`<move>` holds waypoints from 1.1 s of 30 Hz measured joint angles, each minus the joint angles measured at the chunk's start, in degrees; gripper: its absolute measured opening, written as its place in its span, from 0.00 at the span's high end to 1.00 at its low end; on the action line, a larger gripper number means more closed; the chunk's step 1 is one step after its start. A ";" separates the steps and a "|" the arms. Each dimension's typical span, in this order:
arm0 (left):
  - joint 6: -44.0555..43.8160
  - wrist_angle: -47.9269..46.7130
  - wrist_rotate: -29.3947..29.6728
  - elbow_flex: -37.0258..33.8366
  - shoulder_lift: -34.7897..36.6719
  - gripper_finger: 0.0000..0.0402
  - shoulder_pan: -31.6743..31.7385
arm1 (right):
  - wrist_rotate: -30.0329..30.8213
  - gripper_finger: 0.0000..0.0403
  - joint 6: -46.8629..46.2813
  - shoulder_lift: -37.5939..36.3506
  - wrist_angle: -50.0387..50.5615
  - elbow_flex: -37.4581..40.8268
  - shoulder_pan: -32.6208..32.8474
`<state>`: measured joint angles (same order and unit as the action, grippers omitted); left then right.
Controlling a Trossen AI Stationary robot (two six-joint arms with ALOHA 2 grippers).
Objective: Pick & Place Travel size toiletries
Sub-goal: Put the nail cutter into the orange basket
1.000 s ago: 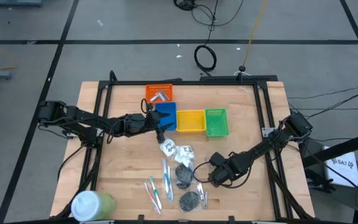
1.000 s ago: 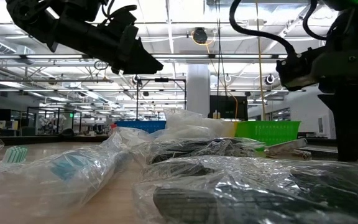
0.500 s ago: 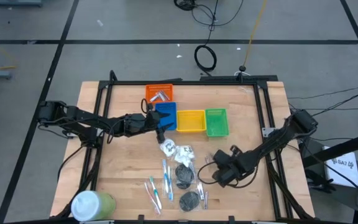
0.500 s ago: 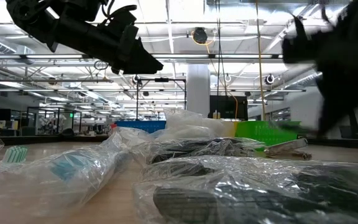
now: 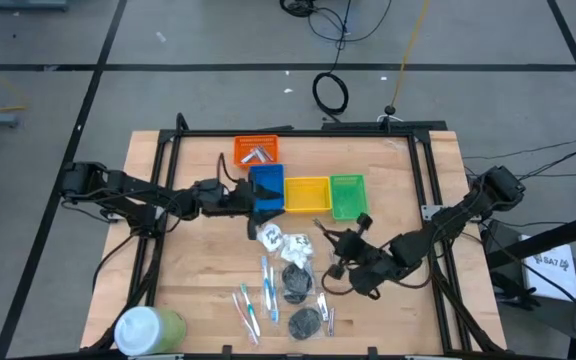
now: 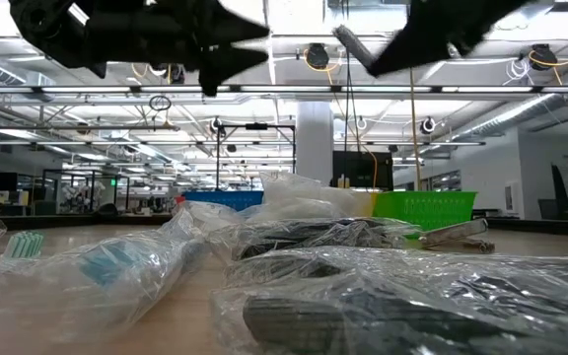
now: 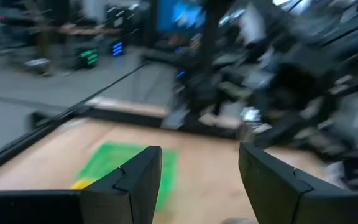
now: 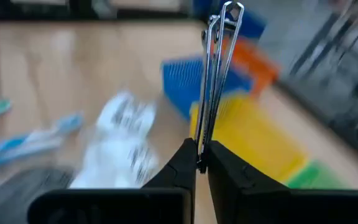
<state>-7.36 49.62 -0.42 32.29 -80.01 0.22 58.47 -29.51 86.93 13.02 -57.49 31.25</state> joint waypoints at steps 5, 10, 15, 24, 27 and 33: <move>-1.21 5.18 -3.91 0.12 -0.24 0.47 -2.14 | -2.76 0.97 18.72 0.22 -24.64 4.82 -2.90; 1.84 5.40 -4.21 0.42 -0.28 0.47 -4.85 | -12.71 0.97 30.16 0.22 -50.52 11.52 -5.86; 3.17 4.46 -4.05 3.50 -0.98 0.47 -6.65 | -23.01 0.97 31.05 0.18 -61.55 15.50 -8.78; 5.78 2.54 -0.41 10.62 -9.85 0.47 -7.02 | -24.03 0.97 31.99 0.18 -63.34 16.00 -8.25; 5.36 3.66 -2.12 12.35 -12.01 0.47 -6.59 | -24.04 0.97 32.15 0.18 -63.43 16.00 -7.94; 6.02 4.42 -4.10 13.95 -12.83 0.47 -6.56 | -24.09 0.97 32.15 0.18 -62.89 15.98 -7.92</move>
<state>-1.34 54.04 -4.51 46.24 -92.84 -6.35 34.38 2.64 87.11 -49.87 -41.52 23.33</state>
